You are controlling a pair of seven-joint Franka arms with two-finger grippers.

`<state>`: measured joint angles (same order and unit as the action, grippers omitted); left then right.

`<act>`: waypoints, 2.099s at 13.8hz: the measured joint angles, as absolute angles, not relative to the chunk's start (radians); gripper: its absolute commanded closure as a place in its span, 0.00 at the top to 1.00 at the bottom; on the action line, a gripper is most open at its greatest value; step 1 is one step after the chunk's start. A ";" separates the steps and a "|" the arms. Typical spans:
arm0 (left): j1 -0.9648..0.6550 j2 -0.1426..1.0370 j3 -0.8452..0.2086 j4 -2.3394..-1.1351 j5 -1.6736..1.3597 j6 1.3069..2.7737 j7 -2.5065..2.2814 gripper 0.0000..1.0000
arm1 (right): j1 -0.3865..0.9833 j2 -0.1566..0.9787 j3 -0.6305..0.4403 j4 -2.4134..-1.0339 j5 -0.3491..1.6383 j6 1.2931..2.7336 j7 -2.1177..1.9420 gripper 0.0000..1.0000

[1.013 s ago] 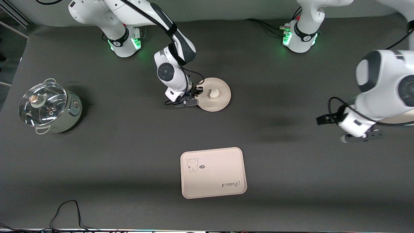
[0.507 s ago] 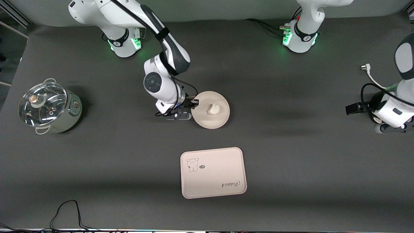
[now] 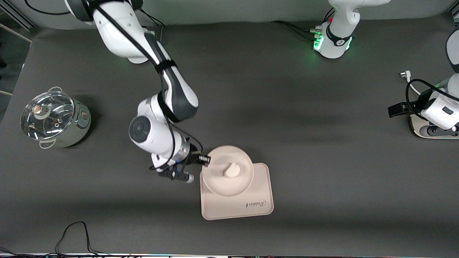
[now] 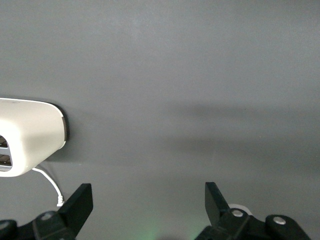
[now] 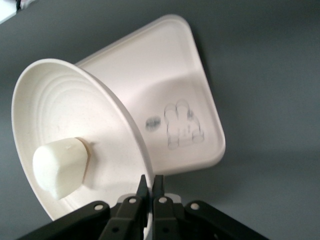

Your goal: Place bun in plate and plate on tray

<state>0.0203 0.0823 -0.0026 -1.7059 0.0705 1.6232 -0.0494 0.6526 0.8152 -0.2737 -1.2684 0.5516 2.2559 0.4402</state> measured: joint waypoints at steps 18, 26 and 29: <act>0.024 0.092 -0.028 -1.707 0.106 1.623 -0.050 1.00 | 0.531 0.543 -0.516 -1.187 0.282 1.605 0.147 1.00; 0.024 0.089 -0.028 -1.714 0.107 1.618 -0.054 1.00 | 0.549 -0.044 -0.539 -1.745 -0.006 1.625 0.111 1.00; 0.024 0.060 -0.031 -1.719 0.106 1.616 -0.062 1.00 | 0.559 -0.136 -0.525 -1.840 -0.009 1.654 0.129 1.00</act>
<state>0.0236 0.0604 -0.0310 -1.7188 0.1061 1.6156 -0.0622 0.5591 -0.1360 -0.5248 -1.8404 -0.0088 1.6536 0.1288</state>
